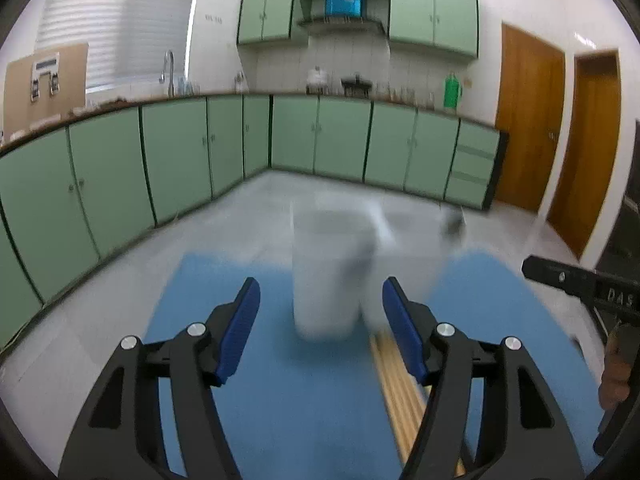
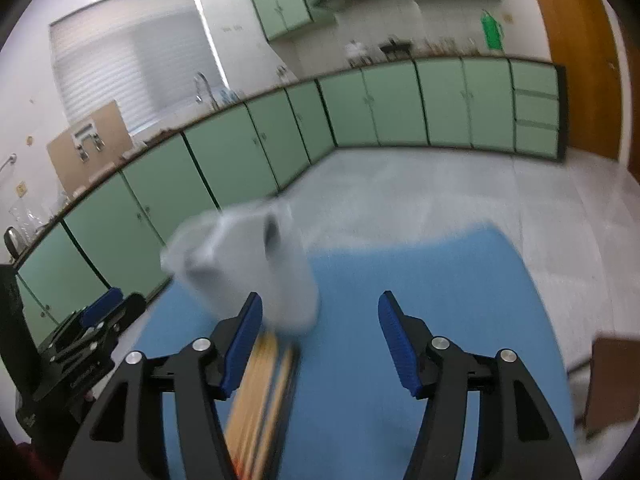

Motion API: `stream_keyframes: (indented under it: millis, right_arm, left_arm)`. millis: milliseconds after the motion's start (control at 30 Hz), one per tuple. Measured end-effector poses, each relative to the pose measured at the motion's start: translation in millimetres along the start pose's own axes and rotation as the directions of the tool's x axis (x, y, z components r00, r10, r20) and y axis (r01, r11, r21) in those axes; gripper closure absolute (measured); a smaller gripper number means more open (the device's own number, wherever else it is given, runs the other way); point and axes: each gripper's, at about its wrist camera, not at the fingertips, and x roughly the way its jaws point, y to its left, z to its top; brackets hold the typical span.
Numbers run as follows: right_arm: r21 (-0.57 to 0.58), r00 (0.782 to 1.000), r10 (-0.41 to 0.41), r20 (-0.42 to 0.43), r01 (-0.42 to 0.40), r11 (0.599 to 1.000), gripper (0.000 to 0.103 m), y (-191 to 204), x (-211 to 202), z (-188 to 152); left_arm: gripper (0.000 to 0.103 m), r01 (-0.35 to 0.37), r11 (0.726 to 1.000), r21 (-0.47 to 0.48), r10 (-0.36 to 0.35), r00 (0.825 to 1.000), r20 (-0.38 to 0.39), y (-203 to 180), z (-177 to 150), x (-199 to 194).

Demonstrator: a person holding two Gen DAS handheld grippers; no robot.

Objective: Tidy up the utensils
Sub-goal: 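Lower both spoons into the holder and open both tools, then grasp a black chopstick with the right tool while the left tool grasps a red-banded chopstick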

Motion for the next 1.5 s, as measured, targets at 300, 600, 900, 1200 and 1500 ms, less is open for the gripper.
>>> stream_keyframes:
  millis: [300, 600, 900, 1200, 1500]
  right_arm:
    - [-0.05, 0.988, -0.064, -0.14, 0.057, 0.997, 0.043, 10.0, -31.9, -97.8]
    - [-0.145, 0.973, -0.066, -0.221, 0.034, 0.989, 0.044, 37.6, -41.4, -147.0]
    - [-0.196, 0.969, -0.14, -0.204, 0.1, 0.976, 0.046, 39.8, -42.1, -158.8]
    - [-0.145, 0.974, -0.078, -0.214, 0.048, 0.988, 0.046, 34.0, -51.6, -158.2]
    - [-0.167, 0.967, -0.145, -0.208, 0.111, 0.98, 0.047, 36.1, -48.2, -162.1]
  left_arm:
    - [0.04, -0.031, 0.999, 0.037, 0.037, 0.984, -0.176, 2.3, -95.8, -39.9]
    - [0.034, -0.062, 0.996, 0.058, 0.072, 0.978, -0.194, 3.3, -119.4, -61.3]
    - [0.031, -0.059, 0.995, 0.079, 0.075, 0.972, -0.222, -5.3, -125.5, -61.7]
    - [0.029, -0.067, 0.992, 0.105, 0.089, 0.97, -0.227, -10.8, -126.7, -61.4]
    - [0.028, -0.056, 0.993, 0.1, 0.078, 0.968, -0.24, -10.8, -127.7, -60.6]
